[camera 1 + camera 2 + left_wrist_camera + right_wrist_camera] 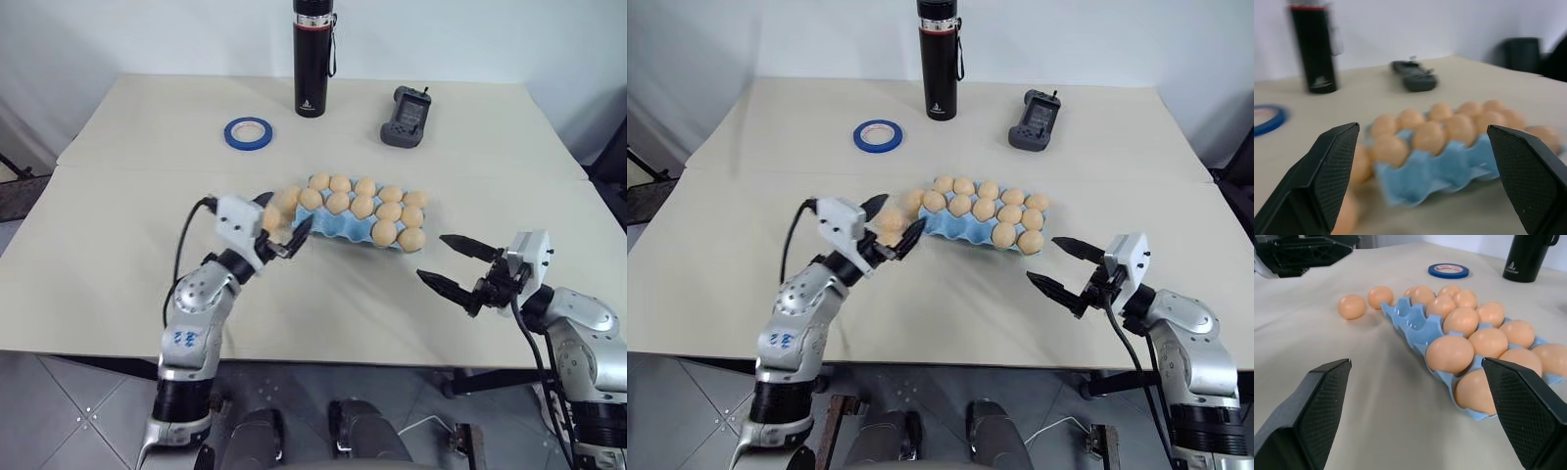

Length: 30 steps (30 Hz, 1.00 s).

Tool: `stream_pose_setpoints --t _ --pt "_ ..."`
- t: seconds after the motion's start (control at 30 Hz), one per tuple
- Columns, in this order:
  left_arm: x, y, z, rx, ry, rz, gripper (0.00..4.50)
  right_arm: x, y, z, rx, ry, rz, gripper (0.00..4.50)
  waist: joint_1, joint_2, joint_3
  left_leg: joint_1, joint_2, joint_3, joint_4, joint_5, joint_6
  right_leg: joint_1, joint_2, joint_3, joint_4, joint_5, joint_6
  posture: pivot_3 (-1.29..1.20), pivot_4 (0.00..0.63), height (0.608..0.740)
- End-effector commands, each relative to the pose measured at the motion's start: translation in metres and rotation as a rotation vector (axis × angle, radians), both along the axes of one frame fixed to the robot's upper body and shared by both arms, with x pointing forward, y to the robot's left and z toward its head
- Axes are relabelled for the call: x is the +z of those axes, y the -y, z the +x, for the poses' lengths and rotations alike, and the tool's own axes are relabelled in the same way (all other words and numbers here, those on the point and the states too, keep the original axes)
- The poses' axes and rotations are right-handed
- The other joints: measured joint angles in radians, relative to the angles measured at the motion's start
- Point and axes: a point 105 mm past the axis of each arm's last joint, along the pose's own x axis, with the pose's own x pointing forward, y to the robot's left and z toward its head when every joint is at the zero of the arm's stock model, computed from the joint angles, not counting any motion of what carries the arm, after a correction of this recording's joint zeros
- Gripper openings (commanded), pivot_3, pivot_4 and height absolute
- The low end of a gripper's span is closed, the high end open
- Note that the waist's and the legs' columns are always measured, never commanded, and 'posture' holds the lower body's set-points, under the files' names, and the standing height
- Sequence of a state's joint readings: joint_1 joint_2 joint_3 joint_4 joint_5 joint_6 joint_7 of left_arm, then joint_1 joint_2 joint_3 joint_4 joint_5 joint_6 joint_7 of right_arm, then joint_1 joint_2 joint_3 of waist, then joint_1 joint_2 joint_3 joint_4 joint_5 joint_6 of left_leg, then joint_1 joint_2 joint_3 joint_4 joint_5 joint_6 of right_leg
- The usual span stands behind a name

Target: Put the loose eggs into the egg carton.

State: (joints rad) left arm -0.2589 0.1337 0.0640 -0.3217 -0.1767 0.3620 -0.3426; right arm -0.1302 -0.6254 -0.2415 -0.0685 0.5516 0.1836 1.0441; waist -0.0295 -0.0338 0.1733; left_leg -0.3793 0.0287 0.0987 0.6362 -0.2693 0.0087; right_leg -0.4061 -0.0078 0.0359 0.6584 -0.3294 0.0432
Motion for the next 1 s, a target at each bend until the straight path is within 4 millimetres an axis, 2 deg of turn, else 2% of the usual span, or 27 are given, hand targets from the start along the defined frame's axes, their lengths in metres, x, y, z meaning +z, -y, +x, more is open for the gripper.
stream_pose_setpoints --t 0.03,0.1,0.33,0.43,0.73,0.87,1.0 --pt "-0.002 -0.029 -0.02 0.113 -0.012 -0.061 4.45 0.013 -0.001 -0.005 0.052 0.03 0.012 4.5 -0.003 0.0 0.0 0.0 0.0 0.0 0.0 0.0 0.0 0.0 0.0 0.0 0.0 0.0 0.0 0.0 0.15 0.74" --pt "-0.013 -0.042 -0.029 0.152 -0.051 -0.063 4.45 0.012 -0.003 -0.006 0.069 0.017 0.012 4.5 -0.002 0.0 0.0 0.001 0.0 0.0 -0.001 -0.001 0.0 0.001 0.0 0.0 -0.001 0.0 0.0 0.0 0.15 0.74" --pt "-0.038 -0.054 -0.051 0.145 -0.148 -0.036 4.45 0.009 -0.002 -0.003 0.086 -0.01 -0.012 4.5 0.001 -0.002 0.001 0.003 0.0 -0.001 -0.001 0.0 0.002 0.006 -0.001 0.0 -0.005 0.001 -0.001 0.0 0.15 0.74" --pt "-0.042 -0.055 -0.054 0.139 -0.167 -0.028 4.45 0.011 0.0 -0.001 0.089 -0.013 -0.024 4.5 -0.001 -0.002 0.001 0.006 0.0 0.0 -0.003 -0.001 0.003 0.01 -0.002 0.0 -0.009 0.001 -0.001 0.0 0.15 0.74" --pt "-0.039 -0.041 -0.029 0.115 -0.155 -0.03 4.45 0.015 -0.002 0.0 0.116 0.009 -0.003 4.5 0.003 -0.002 0.001 0.005 0.0 -0.002 -0.007 -0.002 0.002 0.01 -0.001 -0.003 -0.014 0.001 -0.002 0.0 0.15 0.74" --pt "-0.043 -0.022 -0.009 0.079 -0.156 -0.042 4.45 0.018 -0.005 -0.004 0.143 0.029 0.027 4.5 0.003 -0.002 0.001 0.005 0.0 -0.002 -0.007 -0.002 0.003 0.01 -0.001 -0.003 -0.015 0.001 -0.002 0.0 0.15 0.74" --pt "-0.048 -0.01 0.002 0.055 -0.165 -0.05 4.45 0.015 -0.007 -0.005 0.138 0.028 0.031 4.5 0.001 -0.002 0.001 0.005 0.0 -0.001 -0.007 -0.002 0.003 0.01 -0.001 -0.003 -0.014 0.001 -0.001 0.0 0.15 0.74"
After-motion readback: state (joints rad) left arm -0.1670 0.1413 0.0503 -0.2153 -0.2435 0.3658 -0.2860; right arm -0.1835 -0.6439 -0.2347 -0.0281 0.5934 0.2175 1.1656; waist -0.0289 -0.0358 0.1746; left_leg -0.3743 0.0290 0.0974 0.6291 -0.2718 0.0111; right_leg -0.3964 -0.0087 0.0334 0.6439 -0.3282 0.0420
